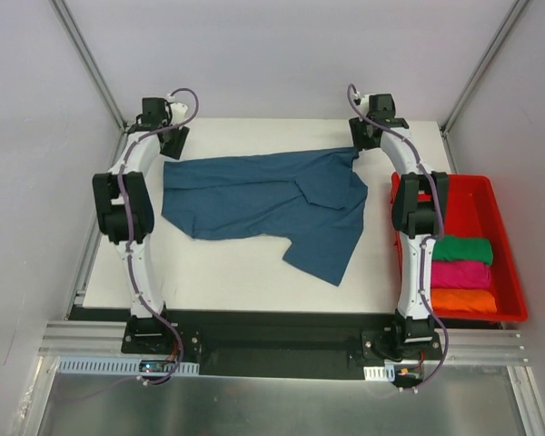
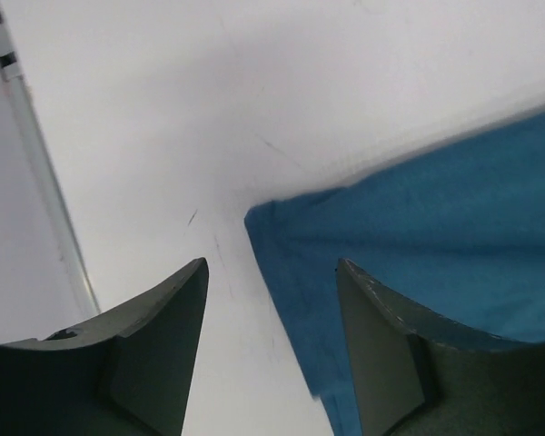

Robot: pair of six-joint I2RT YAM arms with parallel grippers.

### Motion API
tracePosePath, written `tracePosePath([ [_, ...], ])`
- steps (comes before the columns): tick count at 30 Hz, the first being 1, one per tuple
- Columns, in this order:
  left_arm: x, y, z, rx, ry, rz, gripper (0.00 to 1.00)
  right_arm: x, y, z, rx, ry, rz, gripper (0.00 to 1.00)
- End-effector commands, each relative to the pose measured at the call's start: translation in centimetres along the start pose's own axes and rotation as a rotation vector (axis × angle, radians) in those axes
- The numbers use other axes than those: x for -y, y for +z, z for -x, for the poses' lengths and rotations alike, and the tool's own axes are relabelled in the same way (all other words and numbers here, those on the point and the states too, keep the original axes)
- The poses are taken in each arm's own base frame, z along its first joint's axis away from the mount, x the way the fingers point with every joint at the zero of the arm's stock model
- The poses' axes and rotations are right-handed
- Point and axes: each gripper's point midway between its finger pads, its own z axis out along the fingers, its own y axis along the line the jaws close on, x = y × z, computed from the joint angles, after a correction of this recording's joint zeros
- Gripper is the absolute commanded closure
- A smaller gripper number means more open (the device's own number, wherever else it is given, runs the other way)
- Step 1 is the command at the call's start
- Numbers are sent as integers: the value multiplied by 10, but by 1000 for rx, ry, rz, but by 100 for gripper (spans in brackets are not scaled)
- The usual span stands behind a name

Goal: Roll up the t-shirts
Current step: Fold the T-shirt at the center of the board.

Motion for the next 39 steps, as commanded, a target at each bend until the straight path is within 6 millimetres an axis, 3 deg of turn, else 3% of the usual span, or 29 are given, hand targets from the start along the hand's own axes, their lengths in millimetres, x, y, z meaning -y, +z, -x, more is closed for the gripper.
tracePosePath([
  [1, 1, -99, 25, 113, -84, -9, 41, 0, -89, 29, 71, 40, 26, 42],
  [2, 8, -117, 22, 116, -81, -33, 41, -11, -93, 24, 65, 28, 84, 41],
  [4, 20, -123, 6, 89, -81, -80, 41, -24, -102, 13, 42, -22, 127, 40],
  [6, 37, -123, -21, 22, -106, -124, 42, -37, -103, 0, 3, -33, 171, 40],
  [8, 54, -120, -36, -15, -126, -194, 44, -42, -106, -6, -8, -46, 174, 40],
  [12, 74, -112, -48, -58, -151, -270, 46, -53, -108, -4, -21, -74, 218, 42],
  [17, 87, -110, -48, -81, -136, -352, 49, -59, -118, -42, -190, -61, 249, 43],
  [18, 99, -115, -47, -75, -135, -430, 50, -65, -122, -66, -254, -65, 275, 45],
  [20, 117, -124, -61, -126, -118, -532, 54, -75, -142, -77, -269, -96, 325, 45],
  [22, 134, -126, -74, -174, -85, -589, 59, -88, -157, -112, -361, -131, 390, 47],
  [24, 145, -124, -91, -241, -80, -630, 67, -103, -176, -123, -372, -204, 447, 49],
  [25, 149, -122, -100, -267, -78, -640, 67, -112, -180, -144, -415, -222, 491, 50],
  [29, 156, -110, -104, -290, -57, -654, 65, -139, -193, -174, -415, -411, 565, 52],
  [35, 152, -83, -112, -368, 32, -549, 56, -154, -197, -184, -456, -457, 601, 52],
  [39, 149, -85, -123, -404, 55, -520, 53, -154, -193, -185, -481, -446, 589, 52],
])
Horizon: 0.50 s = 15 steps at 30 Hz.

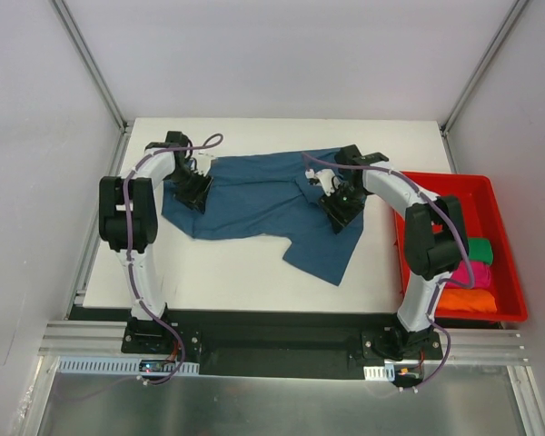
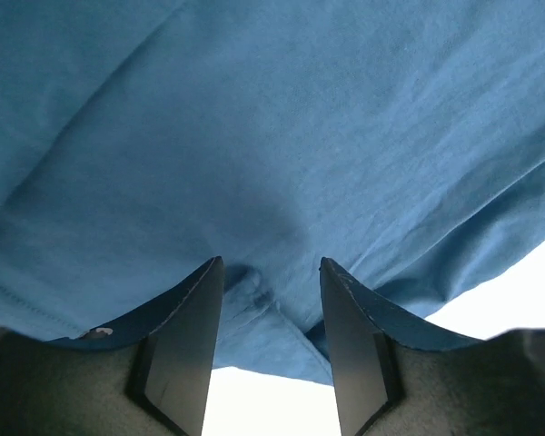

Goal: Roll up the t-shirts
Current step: Fold the T-shirt at the center of the board.

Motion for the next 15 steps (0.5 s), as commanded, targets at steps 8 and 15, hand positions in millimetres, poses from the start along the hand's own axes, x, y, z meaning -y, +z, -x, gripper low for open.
tracePosePath([
  [8, -6, -28, -36, -95, 85, 130, 81, 4, -4, 5, -10, 7, 7, 52],
  [15, -1, -72, -82, -116, 13, 218, 100, 7, -2, 9, -17, 8, 0, 52],
])
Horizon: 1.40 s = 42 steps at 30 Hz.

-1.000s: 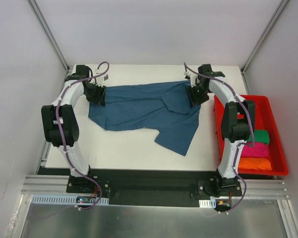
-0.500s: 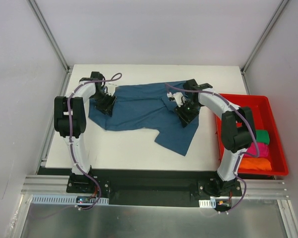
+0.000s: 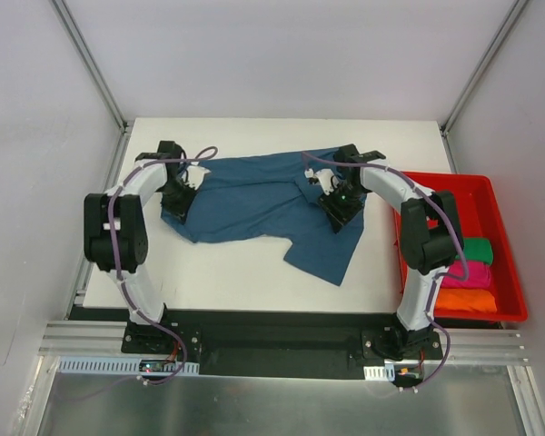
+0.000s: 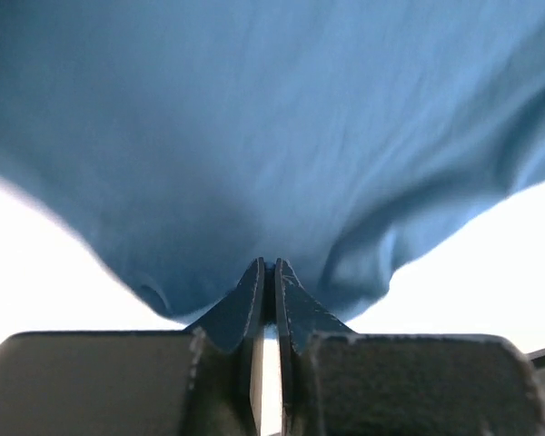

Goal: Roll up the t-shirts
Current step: Fold the T-shirt at the center of the board.

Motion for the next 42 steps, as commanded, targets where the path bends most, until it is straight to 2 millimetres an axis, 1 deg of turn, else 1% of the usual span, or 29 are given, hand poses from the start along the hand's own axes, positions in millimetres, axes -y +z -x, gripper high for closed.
tracePosePath([
  [1, -8, -65, -47, 24, -80, 130, 100, 0, -11, 7, 8, -10, -14, 52],
  [2, -6, -70, -60, 24, -85, 133, 99, 0, -13, 7, 8, -10, -12, 52],
  [3, 6, -65, -91, -39, -63, 97, 97, -1, -13, 6, 5, -8, -12, 52],
  [4, 12, -74, -104, -22, -36, 114, 96, 0, -14, 6, 4, -8, -15, 52],
  [5, 15, -73, -121, -47, -19, 116, 94, 0, -14, 6, 3, -8, -18, 52],
  [6, 25, -63, -147, -106, 27, 90, 92, 0, -13, 5, 1, -5, -19, 52],
  [8, 27, -64, -156, -102, 64, 112, 80, 3, -13, 5, -1, 14, -23, 52],
  [9, 21, -63, -149, -87, 68, 131, 75, 3, -13, 6, 2, 24, -22, 52],
  [10, 15, -64, -142, -74, 50, 149, 67, 5, -13, 7, 4, 44, -20, 51],
  [11, 4, -74, -122, -30, 4, 186, 64, 6, -13, 8, 9, 49, -19, 51],
  [12, -2, -68, -111, -40, -30, 162, 63, 8, -16, 11, 17, 50, -24, 51],
  [14, -13, -71, -88, -15, -87, 160, 60, 14, -18, 13, 23, 48, -33, 50],
  [15, -21, -71, -69, 6, -131, 150, 60, 16, -20, 16, 33, 45, -42, 50],
  [17, -29, -74, -46, 55, -158, 142, 60, 23, -21, 19, 42, 42, -63, 51],
  [18, -33, -64, -42, 41, -170, 124, 61, 26, -20, 21, 42, 44, -67, 51],
  [19, -37, -62, -37, 42, -176, 126, 61, 31, -25, 28, 63, 50, -75, 51],
  [20, -43, -64, -28, 55, -184, 137, 61, 31, -27, 33, 74, 57, -72, 52],
  [21, -46, -57, -27, 40, -190, 129, 61, 31, -30, 37, 88, 59, -64, 52],
  [22, -50, -56, -24, 39, -193, 137, 62, 26, -31, 42, 108, 51, -40, 53],
  [23, -55, -59, -17, 56, -196, 149, 62, 24, -31, 43, 109, 44, -34, 53],
  [24, -59, -57, -16, 49, -203, 156, 63, 22, -29, 41, 99, 34, -29, 54],
  [25, -63, -57, -15, 43, -207, 173, 63, 13, -23, 37, 73, 20, -7, 54],
  [26, -68, -60, -10, 53, -214, 186, 64, 10, -19, 34, 57, 19, 4, 53],
  [28, -72, -55, -8, 44, -220, 186, 67, 3, -7, 28, 15, 27, 21, 53],
  [31, -77, -52, -3, 42, -233, 189, 68, -2, 5, 13, -60, 104, 38, 53],
  [35, -78, -56, 3, 64, -240, 194, 68, -8, 10, -4, -117, 146, 28, 53],
  [38, -82, -61, 6, 78, -242, 204, 69, -12, 18, -22, -202, 206, 26, 55],
  [39, -82, -62, 7, 80, -241, 207, 69, -13, 20, -27, -216, 218, 31, 58],
  [42, -86, -64, 11, 90, -242, 214, 69, -13, 28, -26, -232, 245, 4, 63],
])
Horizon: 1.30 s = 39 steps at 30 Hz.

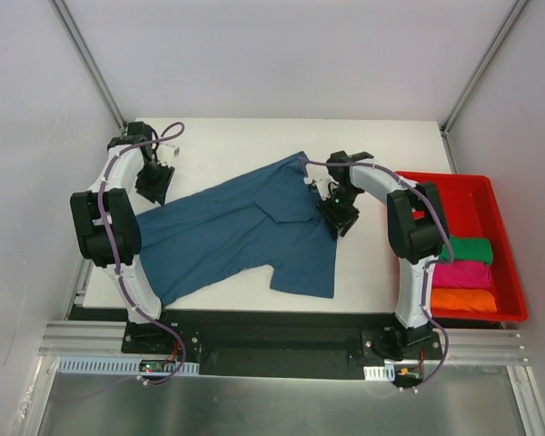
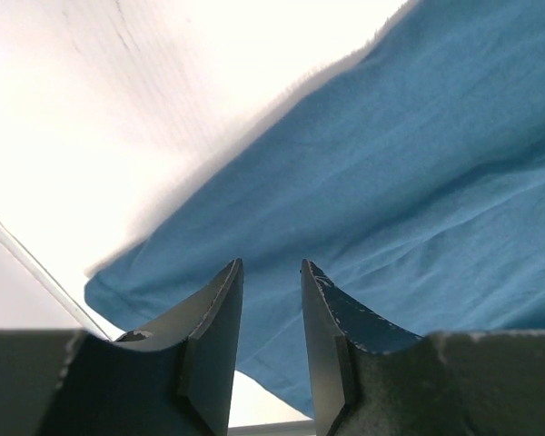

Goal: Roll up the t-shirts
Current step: Fold the T-shirt at the center of the board.

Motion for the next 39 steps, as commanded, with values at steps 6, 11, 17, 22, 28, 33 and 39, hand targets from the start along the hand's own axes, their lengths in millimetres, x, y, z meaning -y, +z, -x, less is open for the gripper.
tracePosePath([
  [6, -14, -8, 22, 34, -21, 34, 69, 1, 10, -16, -131, 80, -87, 88],
  [11, -18, -11, 43, 78, -42, 35, 69, -2, 12, -45, -219, 79, -108, 99],
  [17, -24, -17, 51, 100, 0, 54, 69, -30, 3, -136, -345, 101, -72, 99],
  [22, -34, -22, 59, 111, 25, 94, 68, -30, -20, -151, -285, 87, -125, 99],
  [28, -31, -23, 62, 125, 0, 83, 67, -59, -71, -37, 100, -128, 78, 59],
  [33, -30, -28, 60, 130, -5, 85, 67, -70, -59, 6, 174, -606, 28, 65],
  [39, -31, -35, 56, 133, 8, 105, 66, -61, -24, -4, 43, -812, 114, 93],
])
